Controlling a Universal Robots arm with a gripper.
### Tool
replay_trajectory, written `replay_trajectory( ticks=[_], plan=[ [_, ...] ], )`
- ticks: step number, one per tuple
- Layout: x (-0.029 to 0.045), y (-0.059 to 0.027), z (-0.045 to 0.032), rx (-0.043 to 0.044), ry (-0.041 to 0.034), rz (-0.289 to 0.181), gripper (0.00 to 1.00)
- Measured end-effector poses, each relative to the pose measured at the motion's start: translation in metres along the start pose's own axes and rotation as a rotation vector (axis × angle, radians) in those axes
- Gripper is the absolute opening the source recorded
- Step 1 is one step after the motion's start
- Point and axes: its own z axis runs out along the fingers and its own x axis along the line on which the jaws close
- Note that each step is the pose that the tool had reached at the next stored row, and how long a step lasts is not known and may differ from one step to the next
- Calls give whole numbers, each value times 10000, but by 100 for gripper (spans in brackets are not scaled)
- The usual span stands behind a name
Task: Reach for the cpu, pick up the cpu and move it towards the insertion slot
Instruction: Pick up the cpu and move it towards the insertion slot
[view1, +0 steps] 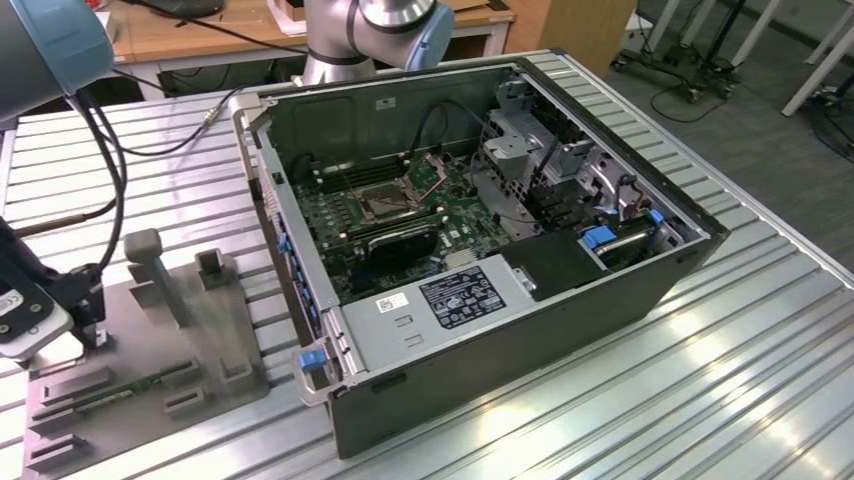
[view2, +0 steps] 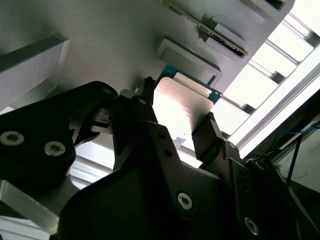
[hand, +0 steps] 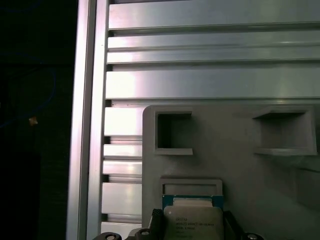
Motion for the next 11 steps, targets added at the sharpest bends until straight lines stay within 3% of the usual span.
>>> replay_trajectory(
  ticks=[11],
  plan=[
    [0,3,-62,0,1,0,54]
  ],
)
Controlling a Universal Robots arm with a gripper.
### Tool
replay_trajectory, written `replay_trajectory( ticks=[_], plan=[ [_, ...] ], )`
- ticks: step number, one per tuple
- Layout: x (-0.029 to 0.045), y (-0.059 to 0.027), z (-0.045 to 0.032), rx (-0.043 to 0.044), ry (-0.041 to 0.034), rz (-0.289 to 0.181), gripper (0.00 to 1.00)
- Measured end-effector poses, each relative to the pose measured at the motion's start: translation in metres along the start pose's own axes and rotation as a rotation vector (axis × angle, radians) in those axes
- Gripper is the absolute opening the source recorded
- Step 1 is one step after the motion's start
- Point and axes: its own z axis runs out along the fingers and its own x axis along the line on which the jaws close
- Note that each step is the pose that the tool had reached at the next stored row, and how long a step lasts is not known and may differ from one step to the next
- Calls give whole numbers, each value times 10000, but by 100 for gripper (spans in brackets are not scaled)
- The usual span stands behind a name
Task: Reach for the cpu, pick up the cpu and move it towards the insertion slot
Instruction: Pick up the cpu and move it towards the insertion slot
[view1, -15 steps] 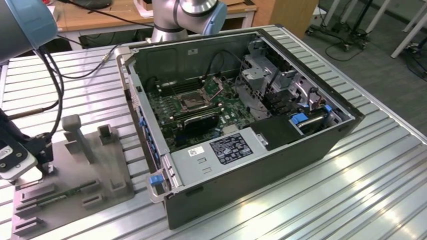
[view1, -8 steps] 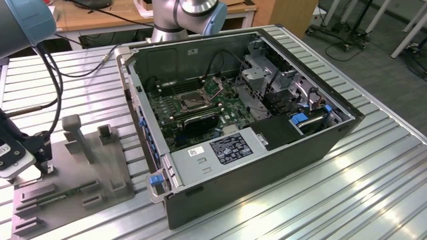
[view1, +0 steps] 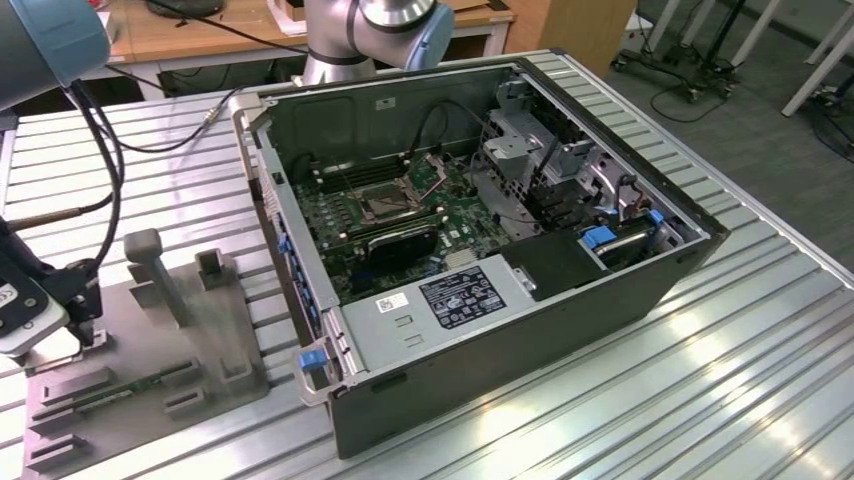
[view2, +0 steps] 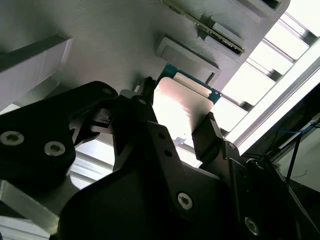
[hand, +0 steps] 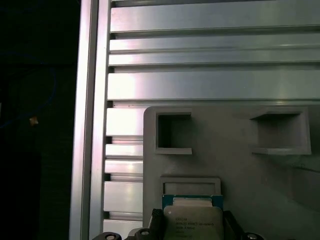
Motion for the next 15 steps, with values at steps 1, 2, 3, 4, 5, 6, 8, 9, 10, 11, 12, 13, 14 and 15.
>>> replay_trajectory(
  ticks=[1,2,3,4,5,6,8,9,10,11,12,13,14,15],
  plan=[
    [0,0,-4,0,-1,0,54],
    [0,0,-7,-1,-1,0,54],
    [0,1,-12,-1,-1,0,54],
    [0,1,-16,-1,-1,0,54],
    [0,1,-18,-1,1,0,54],
    [-1,1,-18,-1,2,0,54],
    [-1,1,-18,-2,3,0,54],
    [-1,1,-19,-1,3,0,54],
    [-1,1,-19,-2,3,0,54],
    [-1,1,-19,-2,3,0,54],
    [-1,1,-18,-3,2,0,54],
    [0,1,-19,-2,3,0,54],
    [0,1,-23,-2,4,0,54],
    [0,1,-29,0,6,0,54]
  ],
)
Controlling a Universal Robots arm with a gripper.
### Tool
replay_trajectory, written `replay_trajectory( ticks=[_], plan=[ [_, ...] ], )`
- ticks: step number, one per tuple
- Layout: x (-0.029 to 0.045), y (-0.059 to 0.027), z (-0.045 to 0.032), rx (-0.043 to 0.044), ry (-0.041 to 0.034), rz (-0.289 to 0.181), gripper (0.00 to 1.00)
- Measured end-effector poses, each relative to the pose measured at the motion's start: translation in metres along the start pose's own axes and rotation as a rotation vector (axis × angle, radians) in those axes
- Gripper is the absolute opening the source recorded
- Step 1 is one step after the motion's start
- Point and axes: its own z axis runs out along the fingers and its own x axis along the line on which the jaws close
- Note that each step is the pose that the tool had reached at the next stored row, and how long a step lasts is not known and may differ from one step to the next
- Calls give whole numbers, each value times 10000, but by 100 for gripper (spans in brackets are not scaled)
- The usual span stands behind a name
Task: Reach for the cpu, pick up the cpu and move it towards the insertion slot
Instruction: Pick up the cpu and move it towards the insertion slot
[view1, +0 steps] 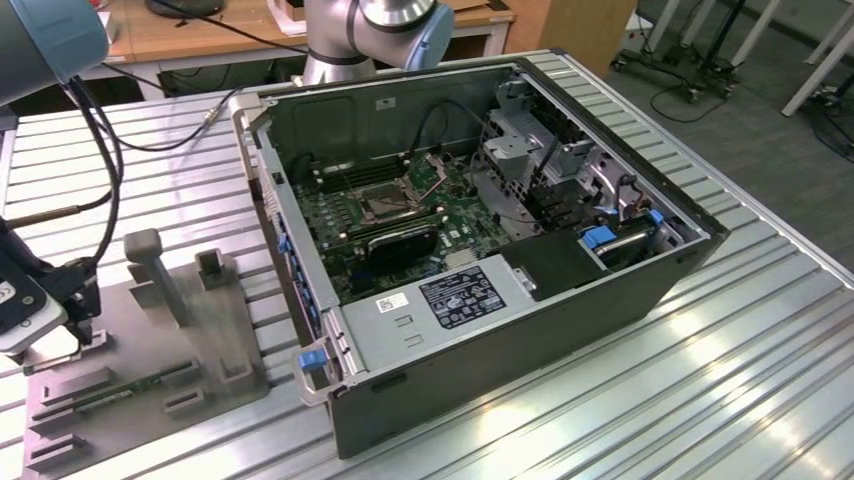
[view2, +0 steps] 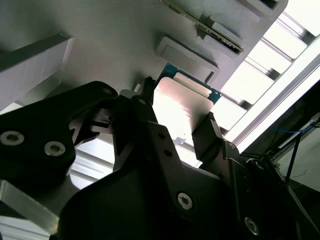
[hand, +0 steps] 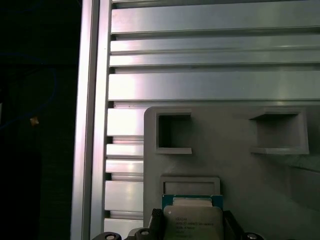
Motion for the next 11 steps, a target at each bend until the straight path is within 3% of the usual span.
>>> replay_trajectory(
  ticks=[11],
  plan=[
    [-1,4,-78,-2,-3,0,54]
  ],
)
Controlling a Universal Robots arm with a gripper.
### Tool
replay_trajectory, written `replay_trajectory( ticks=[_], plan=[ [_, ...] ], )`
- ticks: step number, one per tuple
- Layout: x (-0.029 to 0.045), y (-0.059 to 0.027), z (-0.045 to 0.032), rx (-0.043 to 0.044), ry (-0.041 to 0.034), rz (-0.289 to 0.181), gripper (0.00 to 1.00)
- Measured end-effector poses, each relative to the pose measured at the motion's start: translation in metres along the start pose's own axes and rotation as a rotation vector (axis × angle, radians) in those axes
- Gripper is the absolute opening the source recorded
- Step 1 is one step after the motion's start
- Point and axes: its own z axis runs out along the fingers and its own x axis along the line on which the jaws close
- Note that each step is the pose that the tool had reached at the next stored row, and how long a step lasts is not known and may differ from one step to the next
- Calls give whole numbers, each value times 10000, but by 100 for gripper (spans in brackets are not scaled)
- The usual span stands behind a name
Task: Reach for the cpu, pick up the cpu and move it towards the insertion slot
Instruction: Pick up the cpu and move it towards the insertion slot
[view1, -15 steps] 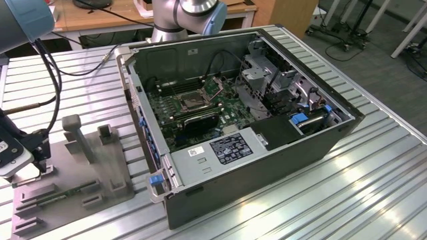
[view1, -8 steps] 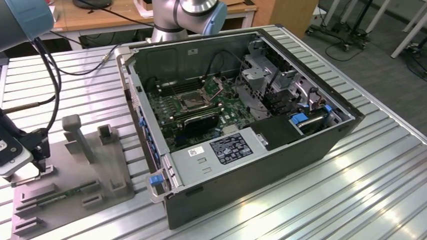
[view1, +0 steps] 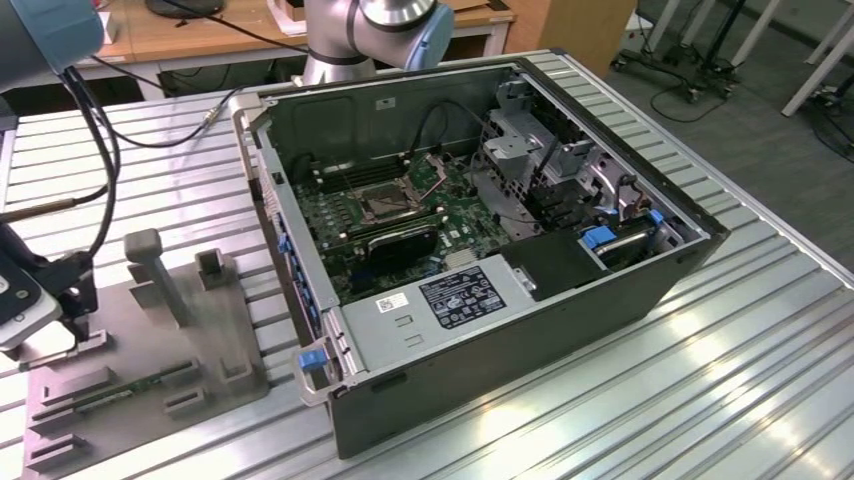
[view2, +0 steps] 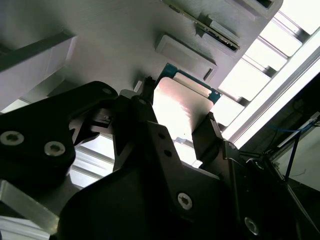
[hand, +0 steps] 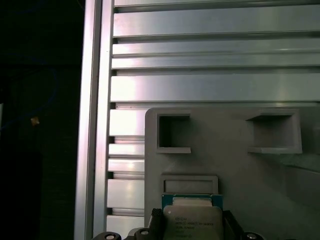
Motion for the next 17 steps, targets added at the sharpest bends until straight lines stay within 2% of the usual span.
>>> replay_trajectory(
  ticks=[17],
  plan=[
    [-1,5,-96,0,2,0,54]
  ],
)
